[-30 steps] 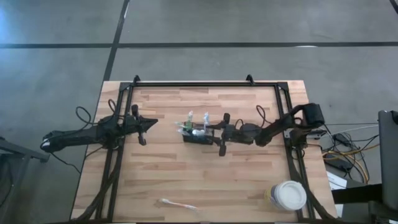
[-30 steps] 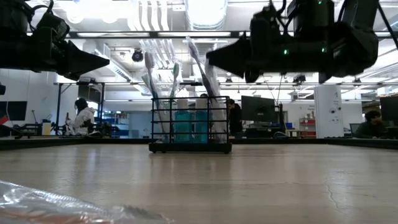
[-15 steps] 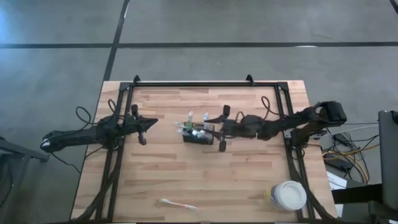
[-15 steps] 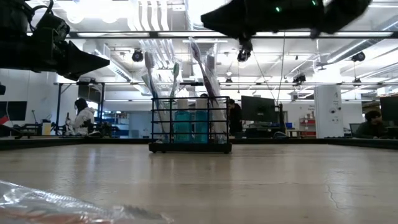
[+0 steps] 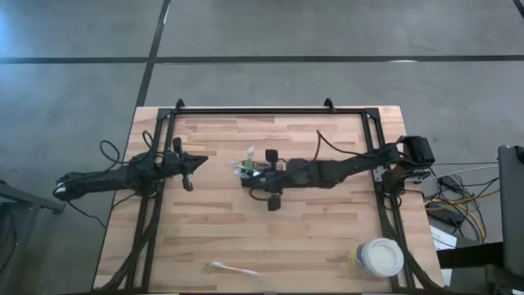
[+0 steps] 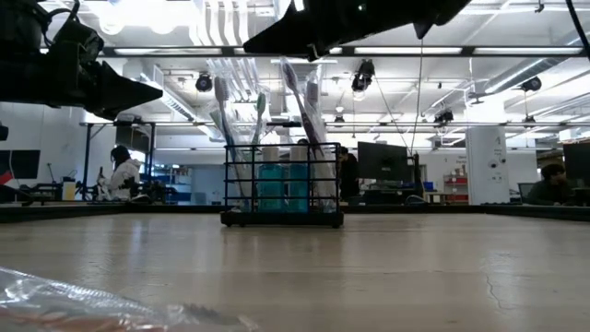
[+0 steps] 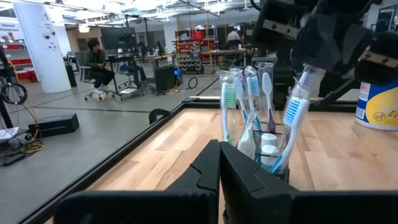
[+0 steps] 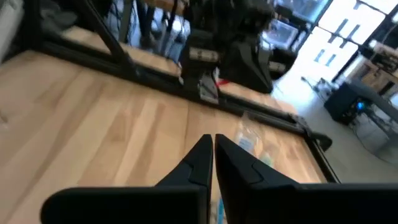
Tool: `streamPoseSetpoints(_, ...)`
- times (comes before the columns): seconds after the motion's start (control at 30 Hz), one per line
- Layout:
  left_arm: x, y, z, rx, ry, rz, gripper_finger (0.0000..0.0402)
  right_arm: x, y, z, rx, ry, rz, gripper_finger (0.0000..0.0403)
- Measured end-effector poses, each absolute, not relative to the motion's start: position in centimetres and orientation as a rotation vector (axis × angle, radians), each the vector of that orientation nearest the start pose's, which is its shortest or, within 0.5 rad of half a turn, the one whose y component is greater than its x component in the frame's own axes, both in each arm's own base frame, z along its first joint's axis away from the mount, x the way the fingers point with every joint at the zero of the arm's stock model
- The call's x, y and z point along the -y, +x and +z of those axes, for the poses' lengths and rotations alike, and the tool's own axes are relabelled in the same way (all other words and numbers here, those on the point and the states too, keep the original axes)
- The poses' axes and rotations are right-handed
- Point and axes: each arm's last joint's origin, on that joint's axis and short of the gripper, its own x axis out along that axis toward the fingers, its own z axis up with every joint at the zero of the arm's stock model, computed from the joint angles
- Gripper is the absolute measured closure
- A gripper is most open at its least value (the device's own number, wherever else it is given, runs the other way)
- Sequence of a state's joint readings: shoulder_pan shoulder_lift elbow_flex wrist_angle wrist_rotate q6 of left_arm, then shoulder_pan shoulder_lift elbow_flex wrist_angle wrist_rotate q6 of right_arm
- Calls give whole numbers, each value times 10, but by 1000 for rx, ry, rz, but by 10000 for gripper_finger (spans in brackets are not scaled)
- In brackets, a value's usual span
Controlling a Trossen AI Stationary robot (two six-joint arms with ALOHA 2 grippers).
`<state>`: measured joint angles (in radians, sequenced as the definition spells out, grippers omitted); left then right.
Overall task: Pick & Place toothbrushing station
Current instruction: Put the orange toothbrush into the wire organizer
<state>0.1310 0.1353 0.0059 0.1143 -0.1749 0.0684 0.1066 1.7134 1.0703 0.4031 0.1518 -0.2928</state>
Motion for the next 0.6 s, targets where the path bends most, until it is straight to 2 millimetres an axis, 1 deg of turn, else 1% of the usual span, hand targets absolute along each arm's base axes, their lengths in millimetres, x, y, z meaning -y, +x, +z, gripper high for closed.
streamPoseSetpoints(0.1, -19, 104, 165, -29, 68, 306, 392, -34, 382, 244, -261, -325, -26, 392)
streamPoseSetpoints(0.17, -19, 104, 165, -28, 68, 307, 392, -33, 379, 246, -267, -330, -72, 392)
streamPoseSetpoints(0.3, -19, 104, 165, -29, 69, 307, 392, -28, 368, 248, -317, -338, -162, 394)
streamPoseSetpoints(0.47, -19, 104, 165, -28, 69, 308, 392, -25, 355, 246, -366, -291, -184, 394)
streamPoseSetpoints(0.6, -19, 104, 166, -25, 68, 315, 392, -25, 350, 248, -367, -291, -210, 394)
